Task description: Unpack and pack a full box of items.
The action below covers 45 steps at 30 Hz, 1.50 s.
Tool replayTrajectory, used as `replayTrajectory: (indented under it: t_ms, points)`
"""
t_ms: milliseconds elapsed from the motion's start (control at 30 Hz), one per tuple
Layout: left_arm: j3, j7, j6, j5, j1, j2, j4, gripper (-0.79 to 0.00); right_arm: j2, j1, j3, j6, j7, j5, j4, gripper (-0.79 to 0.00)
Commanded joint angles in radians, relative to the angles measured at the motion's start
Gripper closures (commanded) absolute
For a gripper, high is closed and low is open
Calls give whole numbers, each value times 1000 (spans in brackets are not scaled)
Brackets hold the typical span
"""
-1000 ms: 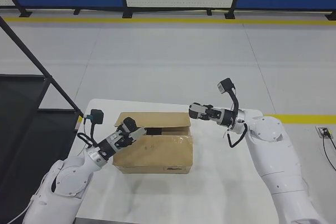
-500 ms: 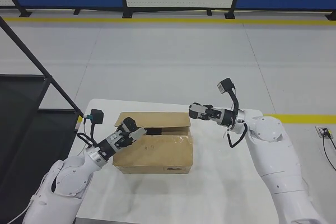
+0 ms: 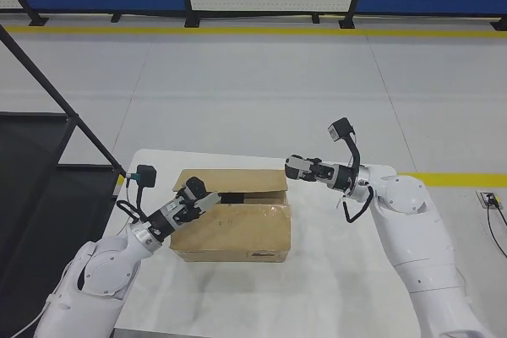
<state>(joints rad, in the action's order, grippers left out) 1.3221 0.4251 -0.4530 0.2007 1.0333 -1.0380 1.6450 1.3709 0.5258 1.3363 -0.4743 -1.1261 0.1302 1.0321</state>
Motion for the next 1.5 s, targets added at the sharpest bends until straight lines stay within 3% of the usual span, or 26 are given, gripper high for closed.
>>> replayTrajectory:
  t_ms: [0, 800, 900, 1033, 1167, 1467]
  points:
    - [0, 0, 0, 0, 0, 0, 0, -785, 0, 0, 0, 0, 0, 0, 0, -785]
    - [0, 0, 0, 0, 0, 0, 0, -785, 0, 0, 0, 0, 0, 0, 0, -785]
    - [0, 0, 0, 0, 0, 0, 0, -785, -7, -36, 0, 5, -54, 0, 14, -785]
    - [0, 0, 0, 0, 0, 0, 0, -785, -17, -138, 0, 3, -217, 61, -69, -785]
    - [0, 0, 0, 0, 0, 0, 0, -785, -29, -212, -35, 73, -293, 105, -114, -785]
    - [0, 0, 0, 0, 0, 0, 0, -785, -29, -212, -35, 73, -293, 105, -114, -785]
